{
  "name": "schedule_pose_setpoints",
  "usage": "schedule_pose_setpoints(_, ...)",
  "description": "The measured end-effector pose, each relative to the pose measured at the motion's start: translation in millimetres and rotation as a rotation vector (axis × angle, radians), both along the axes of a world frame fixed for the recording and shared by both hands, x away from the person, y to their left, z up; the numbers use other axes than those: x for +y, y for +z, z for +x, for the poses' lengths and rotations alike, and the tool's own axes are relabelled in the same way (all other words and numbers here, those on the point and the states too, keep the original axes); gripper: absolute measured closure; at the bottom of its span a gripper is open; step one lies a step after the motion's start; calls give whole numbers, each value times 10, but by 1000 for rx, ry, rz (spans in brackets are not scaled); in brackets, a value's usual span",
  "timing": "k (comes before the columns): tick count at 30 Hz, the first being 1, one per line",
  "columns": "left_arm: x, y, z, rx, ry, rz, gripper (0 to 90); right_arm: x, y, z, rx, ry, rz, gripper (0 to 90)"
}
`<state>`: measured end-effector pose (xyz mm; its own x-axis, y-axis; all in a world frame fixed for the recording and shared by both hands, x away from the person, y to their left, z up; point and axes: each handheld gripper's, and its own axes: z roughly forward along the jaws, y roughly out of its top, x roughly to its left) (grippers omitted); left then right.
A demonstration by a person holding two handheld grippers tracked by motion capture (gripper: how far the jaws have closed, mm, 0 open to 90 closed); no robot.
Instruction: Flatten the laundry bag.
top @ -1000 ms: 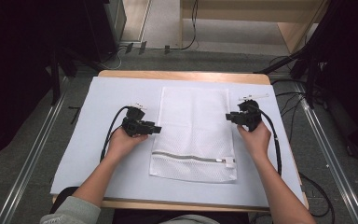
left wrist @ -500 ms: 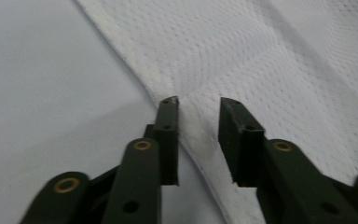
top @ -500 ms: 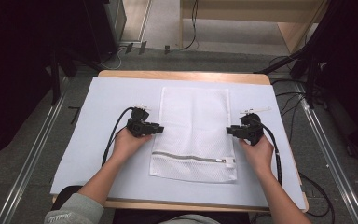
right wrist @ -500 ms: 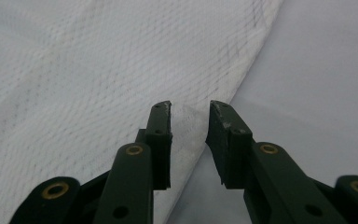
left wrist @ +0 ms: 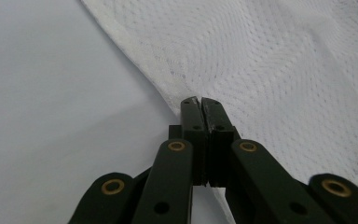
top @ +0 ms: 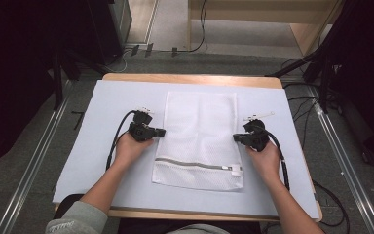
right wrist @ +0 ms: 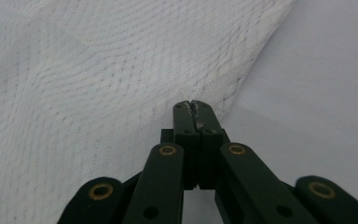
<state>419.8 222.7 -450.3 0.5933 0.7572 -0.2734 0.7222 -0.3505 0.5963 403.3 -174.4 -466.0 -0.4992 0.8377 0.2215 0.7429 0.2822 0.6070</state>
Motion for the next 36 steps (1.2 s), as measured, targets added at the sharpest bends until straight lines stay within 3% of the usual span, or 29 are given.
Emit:
schedule_pose_setpoints(5, 240, 5, -32, 42, 34, -9, 894, 172, 12, 43, -12, 32, 16, 900)
schedule_pose_setpoints(9, 349, 2, -31, 47, 61, -22, 888, 296, -5, 80, -14, 57, 16, 900)
schedule_pose_setpoints(12, 355, -8, -20, 49, 67, -30, 885, 328, -4, 79, -20, 66, 5, 900)
schedule_pose_setpoints(18, 330, 3, 12, 40, 69, -34, 868, 273, 71, 30, -21, 67, 44, 880)
schedule_pose_setpoints(20, 343, 12, 3, 48, 66, -32, 816, 240, 106, 3, -32, 73, 63, 770)
schedule_pose_setpoints(22, 362, 45, -16, 51, 67, -35, 767, 223, 113, -9, -35, 71, 62, 763)
schedule_pose_setpoints(25, 369, 111, -50, 26, 59, -12, 704, 208, 156, -79, -42, 91, 49, 800)
schedule_pose_setpoints(29, 342, 295, -143, -18, 41, -55, 664, 184, 213, -251, -34, 115, 54, 851)
schedule_pose_setpoints(36, 160, 393, -217, -15, -8, -77, 624, 173, 251, -495, -37, 145, 70, 883)
